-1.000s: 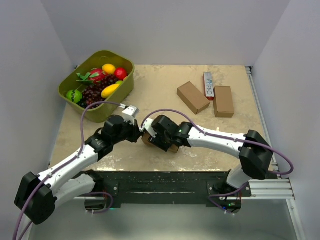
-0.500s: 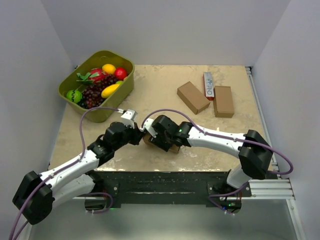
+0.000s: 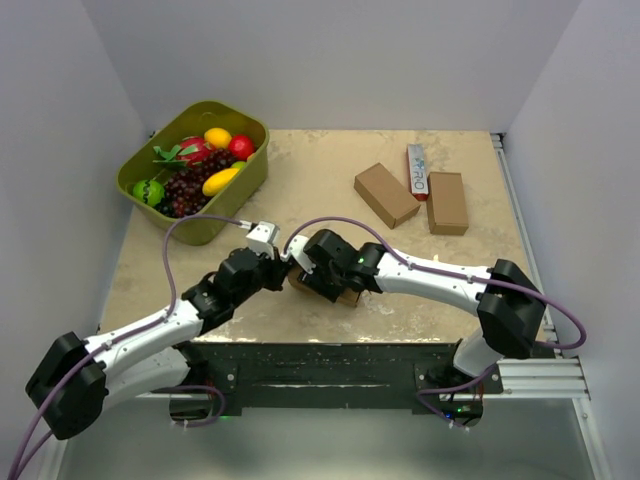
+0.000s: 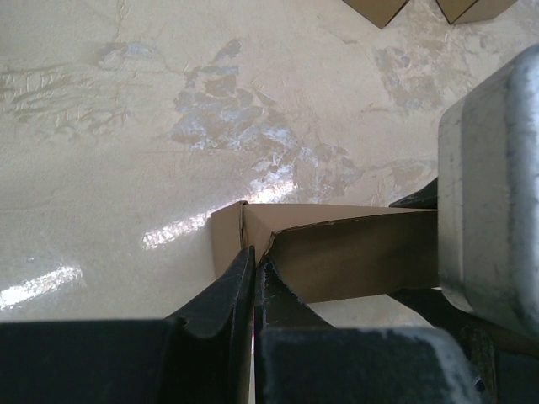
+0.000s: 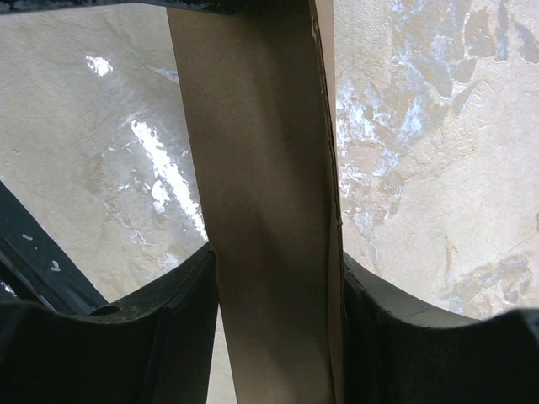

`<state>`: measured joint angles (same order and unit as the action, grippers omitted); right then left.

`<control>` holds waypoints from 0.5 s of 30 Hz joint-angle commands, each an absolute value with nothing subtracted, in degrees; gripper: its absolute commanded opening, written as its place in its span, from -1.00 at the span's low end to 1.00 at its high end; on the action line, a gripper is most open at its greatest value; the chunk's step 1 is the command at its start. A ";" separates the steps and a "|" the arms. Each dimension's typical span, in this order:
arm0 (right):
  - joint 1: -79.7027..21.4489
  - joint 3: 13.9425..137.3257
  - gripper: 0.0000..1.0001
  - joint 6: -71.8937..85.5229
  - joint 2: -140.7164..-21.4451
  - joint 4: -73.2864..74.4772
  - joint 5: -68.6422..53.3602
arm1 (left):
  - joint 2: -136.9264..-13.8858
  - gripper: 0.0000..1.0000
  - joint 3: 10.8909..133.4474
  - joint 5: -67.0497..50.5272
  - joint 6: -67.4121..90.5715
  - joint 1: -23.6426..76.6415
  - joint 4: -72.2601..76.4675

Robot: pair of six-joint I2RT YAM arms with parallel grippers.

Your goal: Fold the paper box

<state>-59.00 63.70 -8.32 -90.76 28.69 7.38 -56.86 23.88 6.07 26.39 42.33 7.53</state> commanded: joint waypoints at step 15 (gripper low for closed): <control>-59.15 67.24 0.62 5.96 -84.03 31.72 11.15 | -65.04 -1.00 31.29 12.92 27.94 46.14 -8.00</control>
<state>-58.92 64.29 -1.48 -89.21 29.47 8.58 -62.59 30.28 12.38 26.22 45.21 2.07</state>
